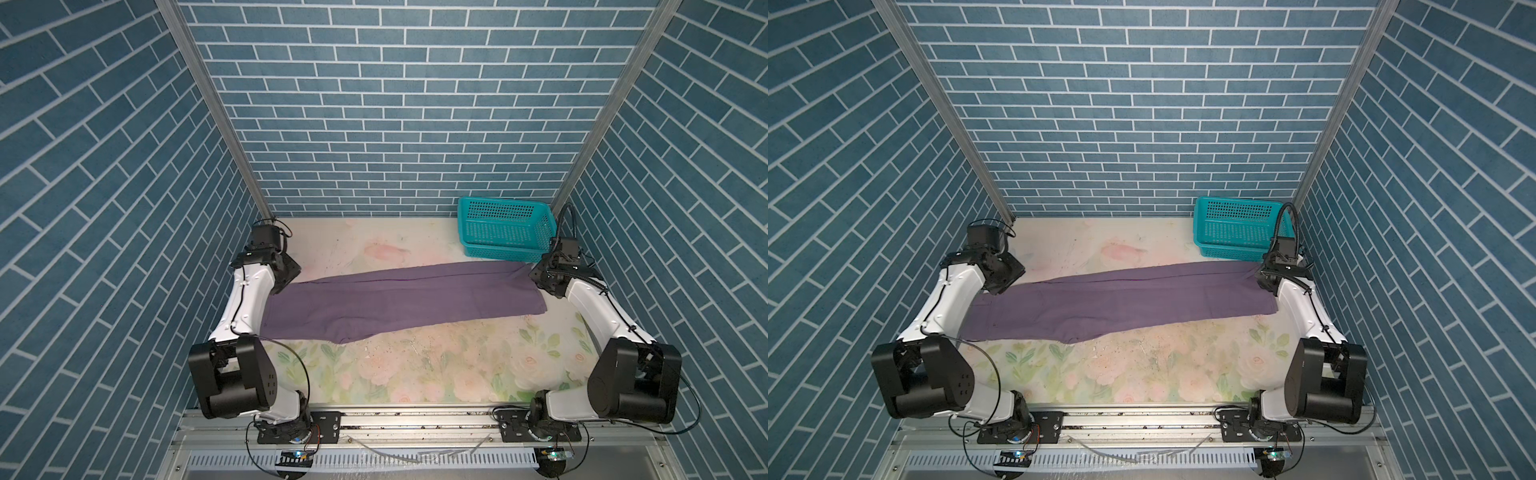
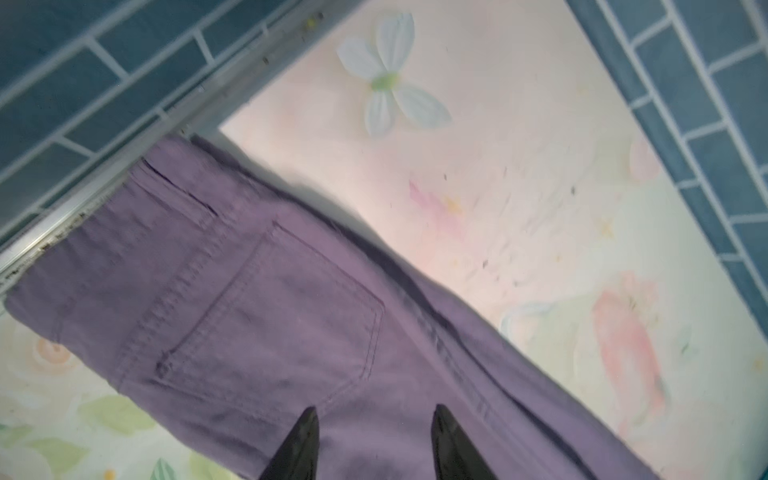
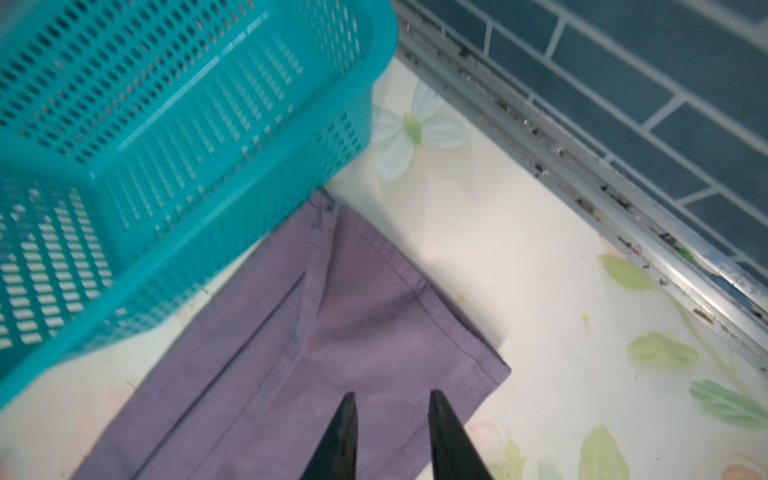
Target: Fold and stack the trousers
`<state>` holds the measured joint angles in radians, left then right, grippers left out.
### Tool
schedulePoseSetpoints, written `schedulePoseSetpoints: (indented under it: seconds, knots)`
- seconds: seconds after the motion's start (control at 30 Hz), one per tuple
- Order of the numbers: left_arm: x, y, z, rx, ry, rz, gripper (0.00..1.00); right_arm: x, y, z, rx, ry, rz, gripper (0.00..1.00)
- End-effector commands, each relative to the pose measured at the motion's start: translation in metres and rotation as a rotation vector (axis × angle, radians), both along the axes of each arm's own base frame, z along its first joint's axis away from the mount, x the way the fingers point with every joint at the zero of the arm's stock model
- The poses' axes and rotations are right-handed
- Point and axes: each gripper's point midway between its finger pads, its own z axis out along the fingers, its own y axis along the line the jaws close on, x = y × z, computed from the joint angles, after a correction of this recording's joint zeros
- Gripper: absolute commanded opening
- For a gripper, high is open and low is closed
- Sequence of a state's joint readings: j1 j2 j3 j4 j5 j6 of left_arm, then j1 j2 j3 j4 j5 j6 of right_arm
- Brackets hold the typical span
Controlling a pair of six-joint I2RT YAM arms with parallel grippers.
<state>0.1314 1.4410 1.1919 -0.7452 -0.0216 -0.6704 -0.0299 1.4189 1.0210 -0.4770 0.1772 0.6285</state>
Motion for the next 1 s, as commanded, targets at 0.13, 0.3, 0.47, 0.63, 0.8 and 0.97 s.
schedulePoseSetpoints:
  seconds: [0.13,0.3,0.47,0.63,0.8,0.97]
  knots:
    - [-0.046,-0.003,-0.057,0.042,0.178,-0.016,0.54,-0.024,0.034,-0.068,0.01,0.22,0.202,0.36]
    - [-0.058,-0.009,-0.085,0.005,0.21,-0.019,0.54,-0.014,0.045,-0.097,0.064,0.255,0.224,0.19]
    - [-0.056,-0.015,-0.094,-0.023,0.221,-0.042,0.54,-0.022,0.051,-0.126,0.11,0.339,0.216,0.0]
    - [-0.048,-0.016,-0.092,-0.02,0.219,-0.072,0.54,-0.062,0.051,-0.138,0.142,0.431,0.167,0.0]
    - [-0.041,-0.017,-0.09,-0.024,0.216,-0.097,0.54,-0.124,0.046,-0.139,0.165,0.524,0.067,0.0]
    - [-0.041,-0.021,-0.094,-0.036,0.226,-0.108,0.54,-0.17,0.034,-0.133,0.203,0.509,-0.065,0.0]
